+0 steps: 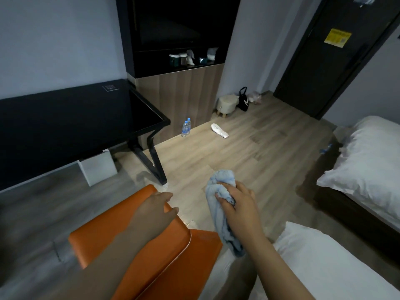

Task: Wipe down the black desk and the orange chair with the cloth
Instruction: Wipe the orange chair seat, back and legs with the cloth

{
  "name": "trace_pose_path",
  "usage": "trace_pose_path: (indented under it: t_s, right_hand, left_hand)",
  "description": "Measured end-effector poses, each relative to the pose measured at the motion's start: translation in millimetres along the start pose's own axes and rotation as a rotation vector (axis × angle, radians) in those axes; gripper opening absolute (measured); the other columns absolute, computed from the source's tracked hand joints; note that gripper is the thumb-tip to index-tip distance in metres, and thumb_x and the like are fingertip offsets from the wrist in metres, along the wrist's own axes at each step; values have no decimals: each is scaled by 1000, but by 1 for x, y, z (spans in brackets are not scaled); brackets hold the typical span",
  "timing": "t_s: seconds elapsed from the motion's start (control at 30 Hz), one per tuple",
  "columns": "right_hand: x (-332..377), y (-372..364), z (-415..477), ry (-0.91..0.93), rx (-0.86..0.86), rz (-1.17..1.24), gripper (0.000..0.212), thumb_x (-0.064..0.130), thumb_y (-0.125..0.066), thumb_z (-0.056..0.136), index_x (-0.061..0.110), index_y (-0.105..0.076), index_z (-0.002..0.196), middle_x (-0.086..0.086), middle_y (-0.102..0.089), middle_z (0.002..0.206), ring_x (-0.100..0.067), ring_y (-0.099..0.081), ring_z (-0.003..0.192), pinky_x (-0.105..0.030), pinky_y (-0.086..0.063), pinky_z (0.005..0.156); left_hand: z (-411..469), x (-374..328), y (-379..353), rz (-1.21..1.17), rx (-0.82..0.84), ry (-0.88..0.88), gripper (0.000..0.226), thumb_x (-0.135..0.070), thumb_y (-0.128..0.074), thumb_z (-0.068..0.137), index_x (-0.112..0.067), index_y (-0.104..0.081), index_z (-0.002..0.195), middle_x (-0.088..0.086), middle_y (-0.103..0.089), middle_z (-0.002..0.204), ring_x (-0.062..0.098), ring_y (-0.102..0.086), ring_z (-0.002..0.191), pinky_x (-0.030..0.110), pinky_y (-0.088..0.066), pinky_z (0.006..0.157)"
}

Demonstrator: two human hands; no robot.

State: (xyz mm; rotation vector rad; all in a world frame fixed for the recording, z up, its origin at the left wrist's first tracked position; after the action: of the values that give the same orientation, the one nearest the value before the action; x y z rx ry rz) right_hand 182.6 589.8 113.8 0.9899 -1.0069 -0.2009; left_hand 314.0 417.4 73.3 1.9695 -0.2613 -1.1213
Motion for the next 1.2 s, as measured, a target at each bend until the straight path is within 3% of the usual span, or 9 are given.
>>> trace_pose_path:
  t_s: [0.23, 0.37, 0.7, 1.0, 1.2]
  right_hand:
    - [-7, -17, 31, 35, 88, -36, 34, 34, -47, 99, 25, -59, 129, 6, -58, 129, -15, -47, 115, -34, -45, 98]
    - [-18, -30, 65, 102, 140, -25, 31, 34, -48, 98, 29, -59, 127, 8, -58, 127, -15, -47, 114, -31, -44, 97]
    - [-33, -48, 146, 405, 344, -108, 31, 35, -48, 96, 33, -59, 125, 10, -56, 127, -15, -49, 113, -30, -39, 99]
    - [10, -94, 149, 579, 502, 30, 35, 31, -57, 94, 32, -60, 128, 9, -54, 128, -16, -43, 115, -33, -41, 99]
    - [56, -128, 147, 695, 569, 6, 38, 34, -57, 94, 30, -58, 131, 10, -54, 129, -15, -43, 116, -32, -40, 101]
  left_hand:
    - [15, 6, 1, -19, -62, 42, 39, -33, -58, 93, -16, -55, 128, 4, -47, 138, 21, -52, 120, 34, -46, 98]
    - [31, 7, -3, -53, -124, 105, 51, -39, -57, 93, -21, -45, 140, -1, -44, 143, 15, -47, 127, 30, -43, 102]
    - [45, -10, -17, -79, -351, 328, 51, -39, -59, 91, -20, -49, 137, -3, -51, 137, 12, -55, 115, 21, -46, 86]
    - [16, 21, -9, -123, -492, 522, 54, -35, -60, 91, -16, -47, 140, 0, -51, 137, 16, -52, 123, 28, -46, 96]
    - [-3, 56, 9, -182, -594, 606, 55, -39, -60, 91, -18, -46, 140, -3, -51, 138, 13, -54, 119, 24, -47, 93]
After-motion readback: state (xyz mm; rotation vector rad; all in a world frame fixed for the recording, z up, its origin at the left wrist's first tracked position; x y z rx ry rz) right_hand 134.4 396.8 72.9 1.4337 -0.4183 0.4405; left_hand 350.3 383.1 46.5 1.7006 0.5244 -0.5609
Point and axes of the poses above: each hand's wrist, its own z-axis towards the middle knuckle, its own y-axis out of the back of the hand, x = y × z, the point moved 8 cm from there along z, towards the middle knuckle
